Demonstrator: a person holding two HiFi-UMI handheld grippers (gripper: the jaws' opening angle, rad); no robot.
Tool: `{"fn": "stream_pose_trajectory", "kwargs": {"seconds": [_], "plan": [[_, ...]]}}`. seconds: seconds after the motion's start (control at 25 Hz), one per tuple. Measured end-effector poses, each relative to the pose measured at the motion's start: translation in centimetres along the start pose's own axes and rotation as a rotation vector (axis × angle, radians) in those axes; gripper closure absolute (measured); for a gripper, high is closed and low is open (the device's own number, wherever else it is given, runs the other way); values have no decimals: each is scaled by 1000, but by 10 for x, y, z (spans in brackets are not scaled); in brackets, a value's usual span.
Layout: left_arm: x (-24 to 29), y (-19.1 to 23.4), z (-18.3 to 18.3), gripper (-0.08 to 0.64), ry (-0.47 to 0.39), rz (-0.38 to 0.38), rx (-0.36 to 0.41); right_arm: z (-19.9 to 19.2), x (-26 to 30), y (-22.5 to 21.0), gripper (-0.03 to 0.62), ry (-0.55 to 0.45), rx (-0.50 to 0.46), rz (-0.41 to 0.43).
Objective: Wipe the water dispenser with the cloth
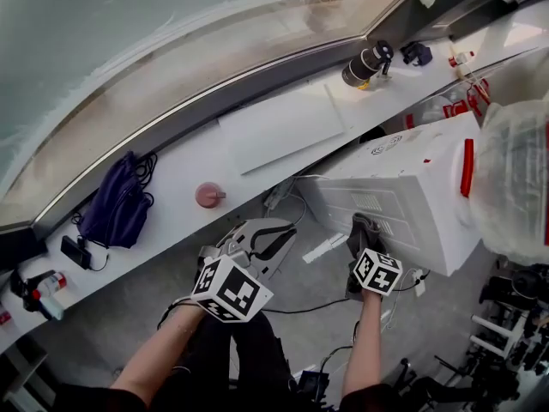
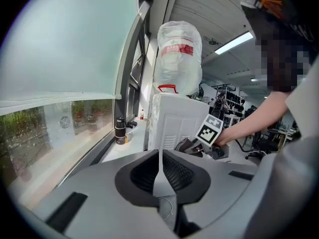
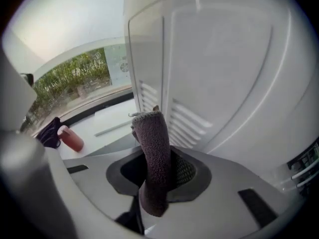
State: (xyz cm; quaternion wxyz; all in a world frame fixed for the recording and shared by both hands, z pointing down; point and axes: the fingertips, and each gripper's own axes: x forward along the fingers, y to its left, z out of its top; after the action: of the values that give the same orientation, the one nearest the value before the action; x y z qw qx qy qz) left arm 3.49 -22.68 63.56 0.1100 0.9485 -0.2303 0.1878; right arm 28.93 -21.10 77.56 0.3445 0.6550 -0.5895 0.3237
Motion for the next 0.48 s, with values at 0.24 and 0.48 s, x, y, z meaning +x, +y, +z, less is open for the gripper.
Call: {"fn": "stream_pose_trajectory", "kwargs": {"seconds": [0.24,0.48], "plan": [[-11,9,25,537,1,10,-17,75,-84,19,488,-118,-51,57],[-12,12,44,537,-19,15,-31,145,-157,25,488,-254,-100,55]]}}
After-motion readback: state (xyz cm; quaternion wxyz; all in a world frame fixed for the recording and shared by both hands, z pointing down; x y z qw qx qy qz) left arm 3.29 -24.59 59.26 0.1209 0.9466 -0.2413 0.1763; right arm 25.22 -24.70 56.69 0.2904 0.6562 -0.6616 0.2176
